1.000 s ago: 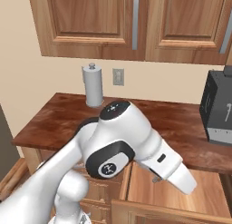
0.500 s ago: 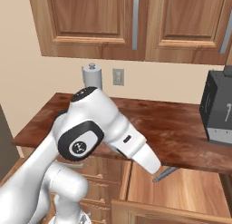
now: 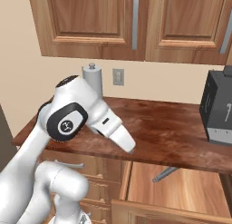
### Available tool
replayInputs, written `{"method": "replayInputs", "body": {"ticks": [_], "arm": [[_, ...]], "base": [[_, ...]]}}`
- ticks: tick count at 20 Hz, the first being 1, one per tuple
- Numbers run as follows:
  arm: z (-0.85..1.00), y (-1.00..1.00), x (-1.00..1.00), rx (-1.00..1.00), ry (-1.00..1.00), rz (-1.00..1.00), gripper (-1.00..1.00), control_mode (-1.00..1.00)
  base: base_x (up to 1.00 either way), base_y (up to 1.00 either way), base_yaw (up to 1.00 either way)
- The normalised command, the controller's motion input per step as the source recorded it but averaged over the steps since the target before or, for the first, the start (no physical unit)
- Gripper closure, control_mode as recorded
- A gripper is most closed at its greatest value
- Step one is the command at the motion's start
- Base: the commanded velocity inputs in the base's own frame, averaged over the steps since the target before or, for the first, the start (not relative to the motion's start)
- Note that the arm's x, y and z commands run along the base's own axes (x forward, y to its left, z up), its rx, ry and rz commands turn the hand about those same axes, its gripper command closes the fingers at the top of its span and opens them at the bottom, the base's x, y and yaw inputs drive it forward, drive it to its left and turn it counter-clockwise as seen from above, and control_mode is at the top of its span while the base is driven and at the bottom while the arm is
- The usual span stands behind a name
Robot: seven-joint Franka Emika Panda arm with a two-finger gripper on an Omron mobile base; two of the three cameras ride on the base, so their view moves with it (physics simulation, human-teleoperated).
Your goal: Take the tongs from the drawer on the right and place them on the dining counter next to the tray containing the hot dog.
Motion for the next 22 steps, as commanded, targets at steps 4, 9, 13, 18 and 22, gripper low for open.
{"method": "replayInputs", "body": {"ticks": [4, 9, 13, 18, 22], "arm": [[0.00, 0.49, 0.56, 0.07, 0.01, 0.04, -1.00, -1.00], [0.00, 0.35, 0.66, 0.09, 0.03, 0.10, -1.00, -1.00], [0.00, 0.13, 0.69, 0.11, 0.08, 0.06, -1.00, -1.00], [-0.03, 0.00, 0.59, 0.10, 0.07, 0.01, -1.00, -1.00], [-0.28, 0.00, 0.41, 0.05, 0.09, 0.00, -1.00, -1.00]], "base": [[0.00, 0.00, 0.00], [0.00, 0.00, 0.00], [0.00, 0.00, 0.00], [0.00, 0.00, 0.00], [0.00, 0.00, 0.00]]}}
